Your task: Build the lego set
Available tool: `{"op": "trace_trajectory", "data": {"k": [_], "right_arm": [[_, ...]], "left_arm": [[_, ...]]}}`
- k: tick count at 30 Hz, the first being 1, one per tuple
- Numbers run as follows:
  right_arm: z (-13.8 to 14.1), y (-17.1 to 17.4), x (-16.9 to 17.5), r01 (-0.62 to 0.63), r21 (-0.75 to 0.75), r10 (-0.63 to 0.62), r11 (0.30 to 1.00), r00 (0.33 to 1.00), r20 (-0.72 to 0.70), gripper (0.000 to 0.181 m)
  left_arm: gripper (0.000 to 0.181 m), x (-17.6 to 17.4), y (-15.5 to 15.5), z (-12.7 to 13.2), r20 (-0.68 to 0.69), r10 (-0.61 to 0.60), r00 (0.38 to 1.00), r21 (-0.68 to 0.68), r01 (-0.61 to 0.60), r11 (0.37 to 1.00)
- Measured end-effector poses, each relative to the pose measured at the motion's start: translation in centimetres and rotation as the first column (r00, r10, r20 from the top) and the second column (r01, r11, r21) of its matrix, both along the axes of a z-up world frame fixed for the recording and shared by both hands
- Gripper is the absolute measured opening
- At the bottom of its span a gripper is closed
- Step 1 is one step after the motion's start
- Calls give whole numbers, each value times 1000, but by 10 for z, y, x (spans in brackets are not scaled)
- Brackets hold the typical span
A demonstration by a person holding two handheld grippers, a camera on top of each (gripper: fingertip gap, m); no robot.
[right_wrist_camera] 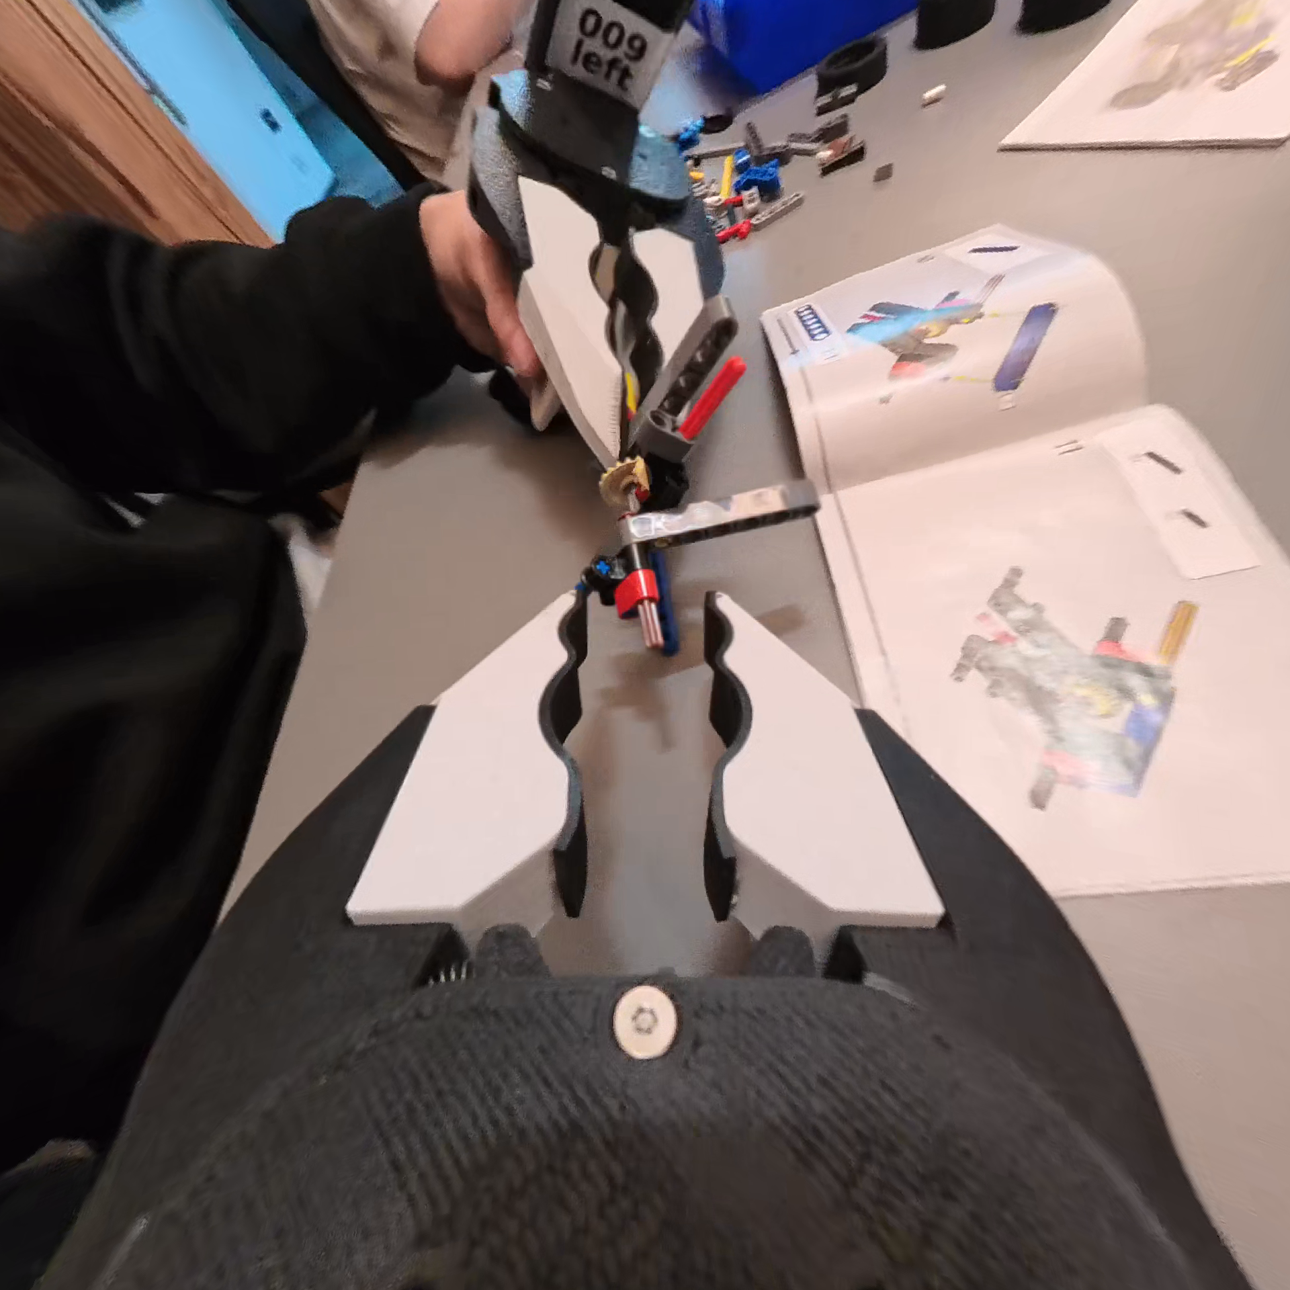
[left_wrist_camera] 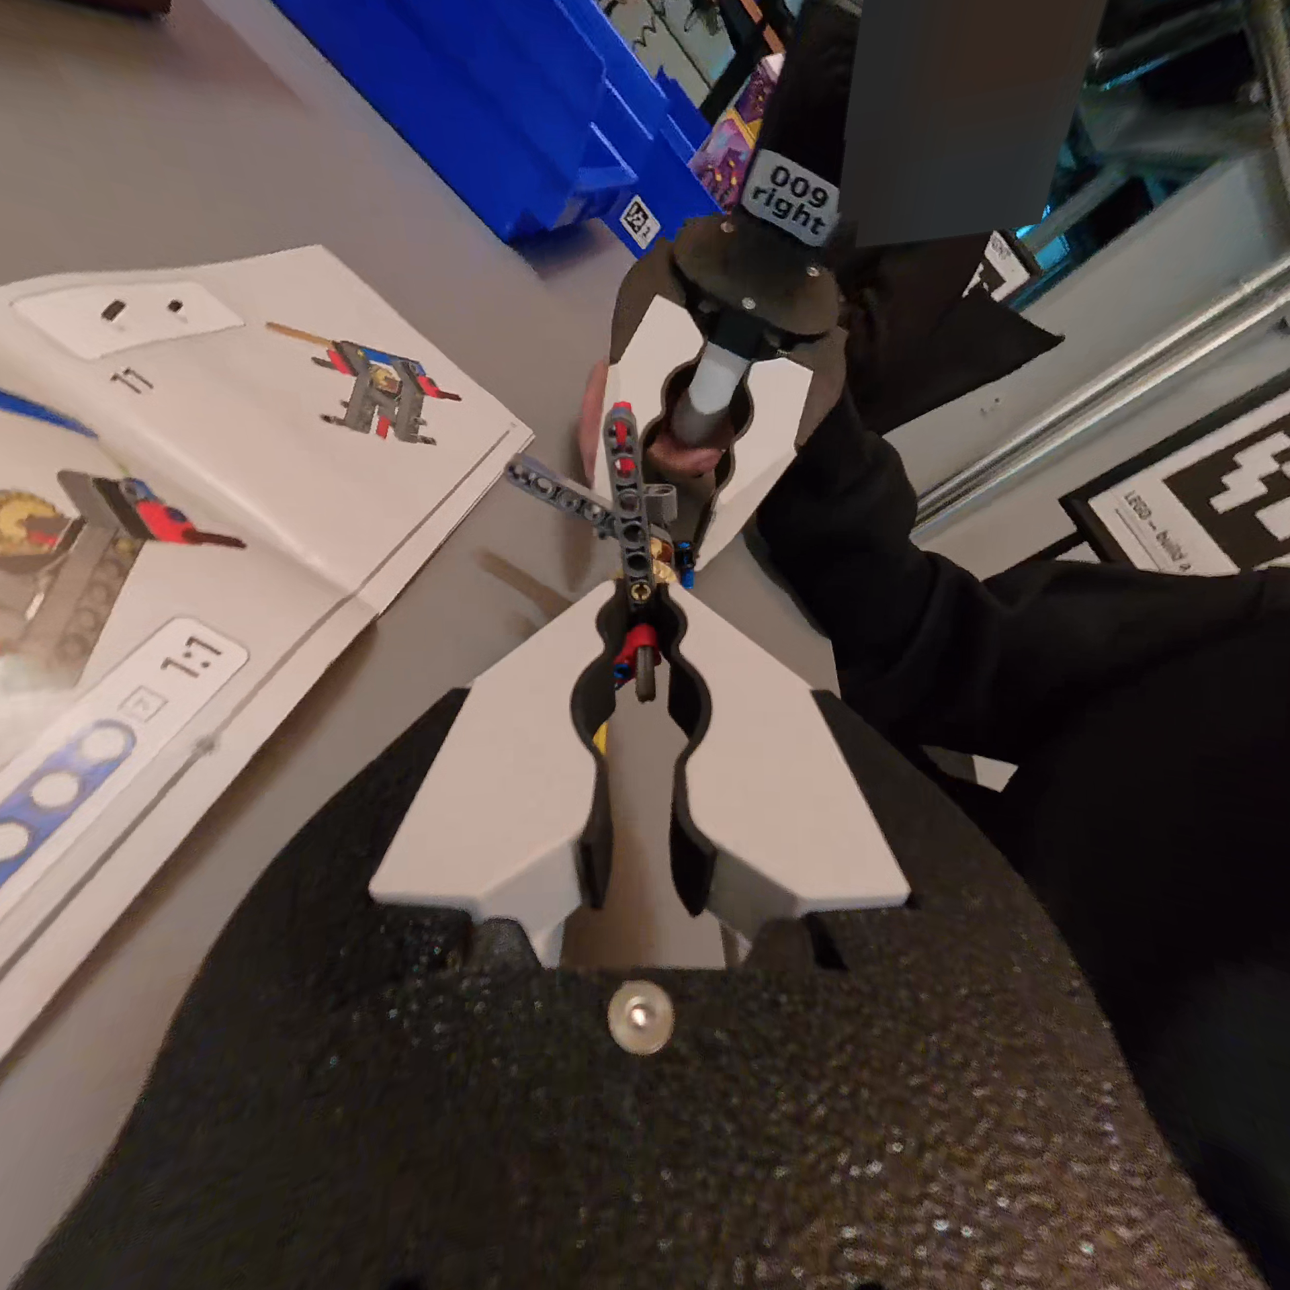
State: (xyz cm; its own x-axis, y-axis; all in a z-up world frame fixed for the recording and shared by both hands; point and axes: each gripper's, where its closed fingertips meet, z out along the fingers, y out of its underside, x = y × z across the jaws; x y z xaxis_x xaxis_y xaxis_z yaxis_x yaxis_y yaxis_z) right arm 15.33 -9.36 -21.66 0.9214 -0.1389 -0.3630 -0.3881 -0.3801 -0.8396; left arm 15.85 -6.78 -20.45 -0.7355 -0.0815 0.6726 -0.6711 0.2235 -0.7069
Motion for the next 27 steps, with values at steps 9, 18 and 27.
{"op": "trace_trajectory", "data": {"k": [9, 18, 27], "right_arm": [[14, 4, -9, -55, 125, 71, 991, 989, -127, 16], [16, -7, -2, -11, 135, 31, 991, 988, -149, 33], [4, 5, -7, -75, 53, 81, 996, 991, -110, 29]], "left_arm": [[6, -2, 2, 8, 181, -33, 983, 4, 33, 999], [5, -4, 2, 0, 272, -61, 960, 85, 40, 996], [5, -9, -4, 1, 267, -83, 960, 75, 65, 995]]}}
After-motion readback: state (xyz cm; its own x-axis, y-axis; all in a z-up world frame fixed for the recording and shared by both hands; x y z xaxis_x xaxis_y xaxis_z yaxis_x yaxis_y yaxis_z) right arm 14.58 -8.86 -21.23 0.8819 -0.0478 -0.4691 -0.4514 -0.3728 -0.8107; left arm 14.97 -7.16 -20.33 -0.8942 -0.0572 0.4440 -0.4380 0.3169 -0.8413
